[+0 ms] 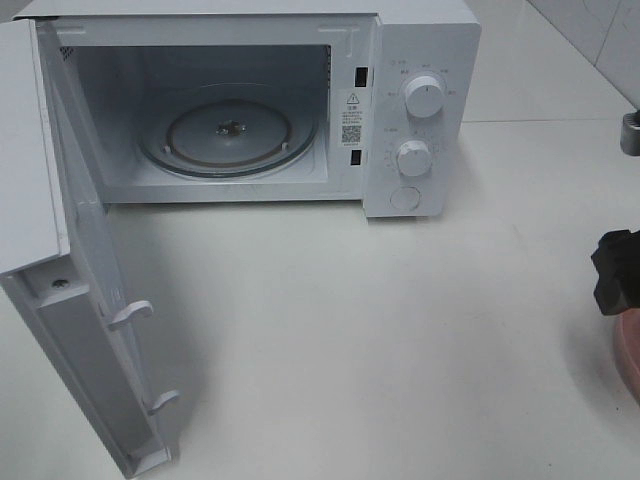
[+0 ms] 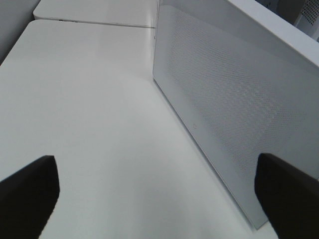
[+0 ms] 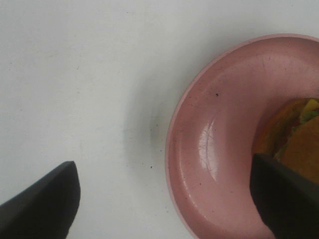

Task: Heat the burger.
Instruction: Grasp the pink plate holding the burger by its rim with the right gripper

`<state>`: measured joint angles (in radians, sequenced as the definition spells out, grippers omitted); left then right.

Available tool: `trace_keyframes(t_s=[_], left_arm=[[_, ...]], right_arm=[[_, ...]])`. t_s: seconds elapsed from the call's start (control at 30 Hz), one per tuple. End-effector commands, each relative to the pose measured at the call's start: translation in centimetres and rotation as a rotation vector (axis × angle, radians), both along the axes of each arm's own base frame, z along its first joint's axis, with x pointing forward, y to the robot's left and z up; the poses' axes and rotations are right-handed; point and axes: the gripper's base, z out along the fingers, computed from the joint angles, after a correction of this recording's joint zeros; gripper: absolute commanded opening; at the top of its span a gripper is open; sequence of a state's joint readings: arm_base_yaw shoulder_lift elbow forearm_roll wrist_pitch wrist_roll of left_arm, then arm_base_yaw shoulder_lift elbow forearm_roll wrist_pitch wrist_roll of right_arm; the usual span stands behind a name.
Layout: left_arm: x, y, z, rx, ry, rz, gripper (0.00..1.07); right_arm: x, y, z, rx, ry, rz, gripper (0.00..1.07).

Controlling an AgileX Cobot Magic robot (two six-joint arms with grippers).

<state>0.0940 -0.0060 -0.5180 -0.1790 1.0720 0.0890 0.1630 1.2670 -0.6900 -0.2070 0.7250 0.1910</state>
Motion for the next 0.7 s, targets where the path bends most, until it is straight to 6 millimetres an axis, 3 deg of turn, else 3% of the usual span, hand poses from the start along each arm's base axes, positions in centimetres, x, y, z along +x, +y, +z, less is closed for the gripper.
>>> trace_keyframes(t_s=[0.03, 0.7], left_arm=[[-0.1, -0.1, 0.0, -0.010, -0.006, -0.001, 1.00], [-0.1, -0.1, 0.0, -0.010, -0.006, -0.001, 1.00]], right_arm=[[0.4, -0.7, -0.2, -0.007, -0.006, -0.010, 0.85], [3.4, -1.2, -6.4, -0.032, 0.148, -0.043, 0.80]])
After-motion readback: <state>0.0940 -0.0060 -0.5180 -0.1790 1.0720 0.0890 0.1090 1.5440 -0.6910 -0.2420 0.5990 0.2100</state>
